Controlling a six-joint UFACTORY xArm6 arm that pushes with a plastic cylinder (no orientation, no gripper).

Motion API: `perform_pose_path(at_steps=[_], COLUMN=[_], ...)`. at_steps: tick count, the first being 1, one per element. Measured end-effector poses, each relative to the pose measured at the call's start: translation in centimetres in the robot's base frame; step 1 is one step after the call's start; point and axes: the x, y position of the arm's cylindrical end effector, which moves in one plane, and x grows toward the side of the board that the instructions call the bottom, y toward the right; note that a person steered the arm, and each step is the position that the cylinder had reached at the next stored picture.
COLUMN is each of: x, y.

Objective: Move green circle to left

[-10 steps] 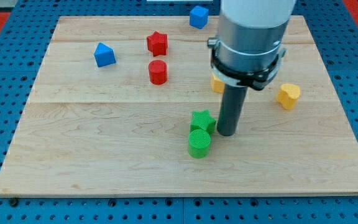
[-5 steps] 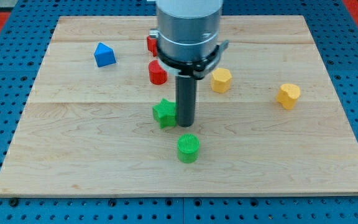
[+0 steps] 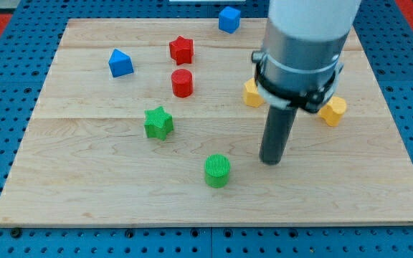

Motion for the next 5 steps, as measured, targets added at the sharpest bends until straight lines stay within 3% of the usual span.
perform_pose_path(at_steps=[3, 5], x=[1.3, -0.4], y=[-8.2, -11.0])
